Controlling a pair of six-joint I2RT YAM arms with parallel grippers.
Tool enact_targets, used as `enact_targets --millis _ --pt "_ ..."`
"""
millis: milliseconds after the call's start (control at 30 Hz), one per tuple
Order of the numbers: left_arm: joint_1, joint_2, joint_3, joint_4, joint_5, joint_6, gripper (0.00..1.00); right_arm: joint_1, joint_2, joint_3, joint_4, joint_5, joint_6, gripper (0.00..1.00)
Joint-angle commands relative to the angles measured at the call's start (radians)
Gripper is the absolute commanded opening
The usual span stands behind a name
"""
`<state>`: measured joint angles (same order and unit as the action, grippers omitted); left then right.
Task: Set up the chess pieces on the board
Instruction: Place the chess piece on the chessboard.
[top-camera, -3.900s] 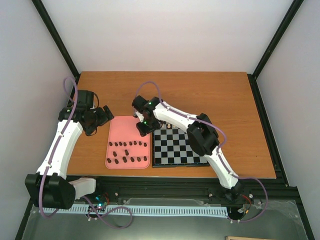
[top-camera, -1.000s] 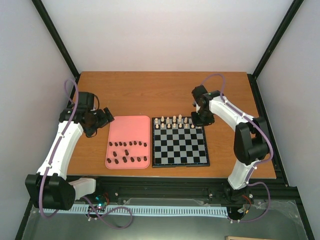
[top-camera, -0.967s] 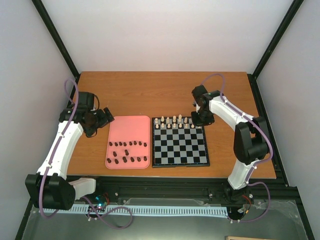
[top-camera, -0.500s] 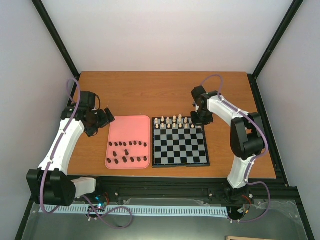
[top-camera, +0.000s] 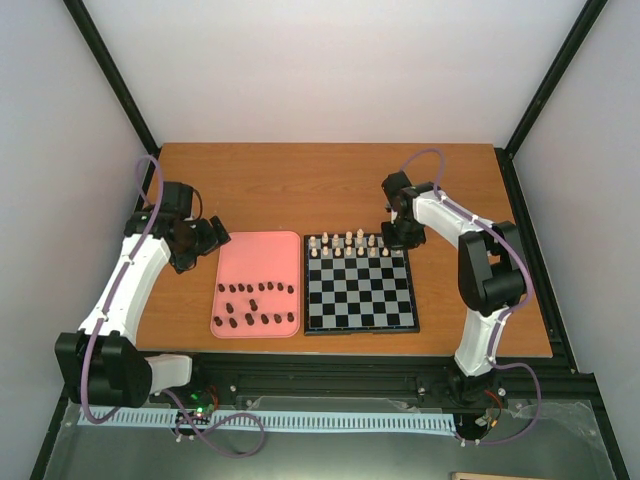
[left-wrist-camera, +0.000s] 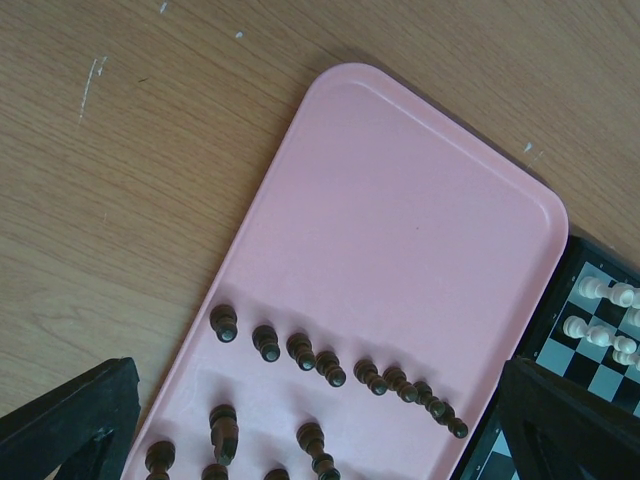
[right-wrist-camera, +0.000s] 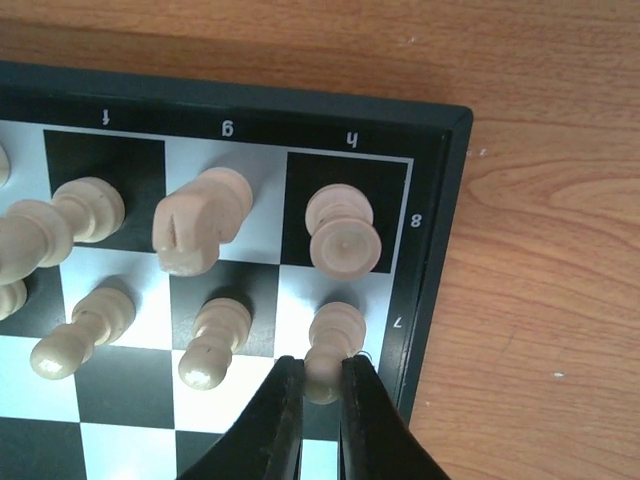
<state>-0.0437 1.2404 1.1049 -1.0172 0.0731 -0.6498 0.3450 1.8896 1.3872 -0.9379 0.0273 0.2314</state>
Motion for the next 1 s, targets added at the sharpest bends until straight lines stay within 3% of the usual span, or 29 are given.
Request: enact_targets --millis 0,967 --pt "0.009 0.012 0.045 0.013 -0.007 0.021 1.0 -0.015 0.02 0.021 0.026 0.027 -0.001 0.03" --pt "0.01 0.014 0.038 0.022 0.004 0.018 1.0 -0.017 0.019 -0.016 0.027 -0.027 0.007 0.05"
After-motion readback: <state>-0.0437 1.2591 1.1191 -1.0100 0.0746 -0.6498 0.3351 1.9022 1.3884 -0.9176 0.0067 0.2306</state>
